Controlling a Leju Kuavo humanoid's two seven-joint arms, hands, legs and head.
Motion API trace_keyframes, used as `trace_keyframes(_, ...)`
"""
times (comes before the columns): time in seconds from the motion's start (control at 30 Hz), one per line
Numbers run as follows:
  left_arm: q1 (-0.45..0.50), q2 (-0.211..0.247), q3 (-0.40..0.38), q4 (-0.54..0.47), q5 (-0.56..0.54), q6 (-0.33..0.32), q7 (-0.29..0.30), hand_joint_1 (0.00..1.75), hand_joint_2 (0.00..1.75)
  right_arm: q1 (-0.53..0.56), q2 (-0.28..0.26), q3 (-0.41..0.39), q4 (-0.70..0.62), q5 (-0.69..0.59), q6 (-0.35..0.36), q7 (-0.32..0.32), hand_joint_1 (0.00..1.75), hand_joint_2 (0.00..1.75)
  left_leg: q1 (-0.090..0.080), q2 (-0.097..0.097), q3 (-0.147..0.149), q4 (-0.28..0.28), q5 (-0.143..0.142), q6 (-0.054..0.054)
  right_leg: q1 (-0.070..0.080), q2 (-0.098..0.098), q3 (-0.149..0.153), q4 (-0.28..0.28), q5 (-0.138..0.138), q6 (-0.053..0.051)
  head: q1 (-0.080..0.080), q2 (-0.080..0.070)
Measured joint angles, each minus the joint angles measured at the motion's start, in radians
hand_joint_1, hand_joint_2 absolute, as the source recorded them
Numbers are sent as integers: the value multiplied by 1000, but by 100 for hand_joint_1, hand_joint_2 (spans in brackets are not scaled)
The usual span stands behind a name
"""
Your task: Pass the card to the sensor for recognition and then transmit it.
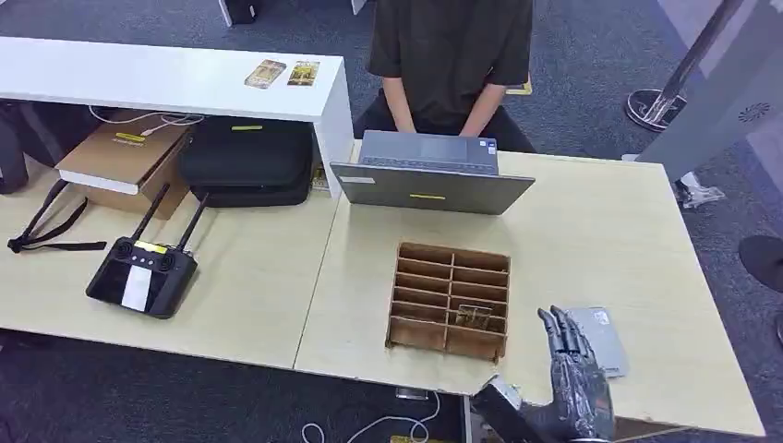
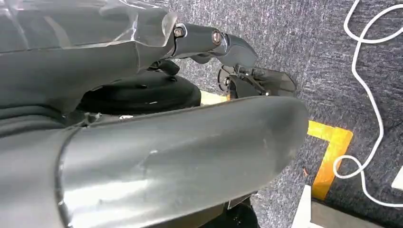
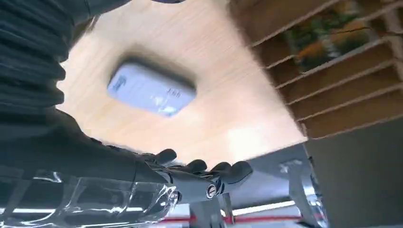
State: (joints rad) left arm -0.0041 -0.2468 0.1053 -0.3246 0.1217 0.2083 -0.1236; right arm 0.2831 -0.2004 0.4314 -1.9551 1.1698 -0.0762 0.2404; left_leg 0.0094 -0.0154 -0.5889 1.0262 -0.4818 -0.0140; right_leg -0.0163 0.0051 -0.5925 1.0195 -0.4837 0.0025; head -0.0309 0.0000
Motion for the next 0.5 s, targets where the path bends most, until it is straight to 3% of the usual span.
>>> trace_keyframes(0.17,1,0,0,1,5,-6,-11,0,0,-4,-175,5,-39,208,91,56,0,175,-1,0,0,0,-1,1,-1,0,0,0,0,0,0,0)
trace_keyframes(0.37,5,5,1,1,12,-21,-21,0,0,4,-428,4,-82,258,182,109,0,175,-1,0,0,1,-1,1,-2,0,0,0,0,0,0,0)
trace_keyframes(0.5,12,6,1,1,14,-21,-26,0,0,4,-498,-7,-99,268,184,113,0,175,-1,0,1,1,-1,1,-1,0,0,0,0,0,0,0)
